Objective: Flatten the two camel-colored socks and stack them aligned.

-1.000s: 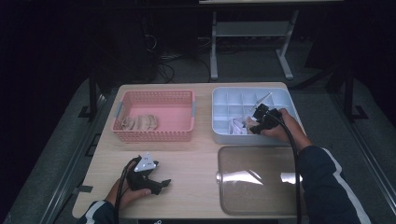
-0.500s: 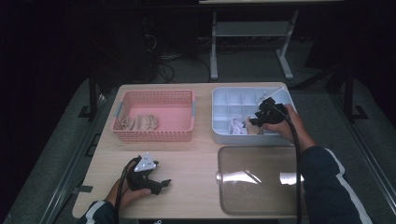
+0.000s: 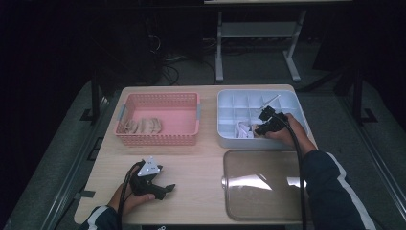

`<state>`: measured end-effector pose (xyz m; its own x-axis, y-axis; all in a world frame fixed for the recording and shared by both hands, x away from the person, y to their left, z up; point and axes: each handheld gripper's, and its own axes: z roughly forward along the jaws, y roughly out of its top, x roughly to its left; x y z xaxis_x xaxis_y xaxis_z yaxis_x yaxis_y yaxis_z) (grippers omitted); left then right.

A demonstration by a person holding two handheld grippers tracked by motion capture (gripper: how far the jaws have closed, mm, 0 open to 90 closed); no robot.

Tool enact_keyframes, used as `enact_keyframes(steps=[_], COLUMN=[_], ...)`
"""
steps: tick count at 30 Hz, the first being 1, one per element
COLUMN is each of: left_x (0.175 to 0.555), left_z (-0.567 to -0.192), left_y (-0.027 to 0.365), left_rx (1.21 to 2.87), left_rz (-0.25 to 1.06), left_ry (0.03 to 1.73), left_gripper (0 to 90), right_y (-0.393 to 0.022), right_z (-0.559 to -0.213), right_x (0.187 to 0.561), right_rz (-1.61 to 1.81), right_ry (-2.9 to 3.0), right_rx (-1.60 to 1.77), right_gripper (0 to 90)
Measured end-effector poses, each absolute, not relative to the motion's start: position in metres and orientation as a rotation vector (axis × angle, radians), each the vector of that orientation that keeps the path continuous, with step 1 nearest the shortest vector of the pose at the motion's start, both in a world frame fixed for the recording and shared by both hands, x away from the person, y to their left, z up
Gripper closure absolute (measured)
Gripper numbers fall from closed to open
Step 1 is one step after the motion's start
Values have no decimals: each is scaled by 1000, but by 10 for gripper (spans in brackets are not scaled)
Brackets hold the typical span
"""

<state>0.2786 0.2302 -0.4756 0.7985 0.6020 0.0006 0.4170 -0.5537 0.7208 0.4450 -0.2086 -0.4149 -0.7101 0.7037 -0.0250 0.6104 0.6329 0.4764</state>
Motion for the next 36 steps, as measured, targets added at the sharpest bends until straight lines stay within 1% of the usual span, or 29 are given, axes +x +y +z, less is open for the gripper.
enact_keyframes(steps=[13,14,15,17,18,24,25,29,30,36], left_x=[279,279,279,279,279,279,279,279,279,279], left_z=[-476,-476,-476,-476,-476,-476,-476,-476,-476,-476], left_y=[230,230,230,230,230,230,230,230,230,230], left_rx=[2236,2235,2235,2236,2235,2236,2232,2236,2236,2234], left_rz=[319,319,319,319,319,320,319,319,319,318], left_ry=[750,751,750,751,751,750,753,750,750,751], left_gripper=[126,126,126,126,126,126,126,126,126,126], right_y=[-212,-212,-212,-213,-214,-222,-225,-225,-221,-198], right_z=[-418,-417,-417,-416,-413,-397,-390,-381,-375,-361], right_x=[447,447,446,446,444,434,429,418,409,380], right_rz=[666,667,670,672,669,772,833,919,972,1086], right_ry=[2664,2663,2660,2660,2650,2582,2548,2510,2511,2521], right_rx=[1087,1088,1089,1087,1083,1080,1096,1072,1044,865], right_gripper=[731,722,687,676,651,606,584,571,548,521])
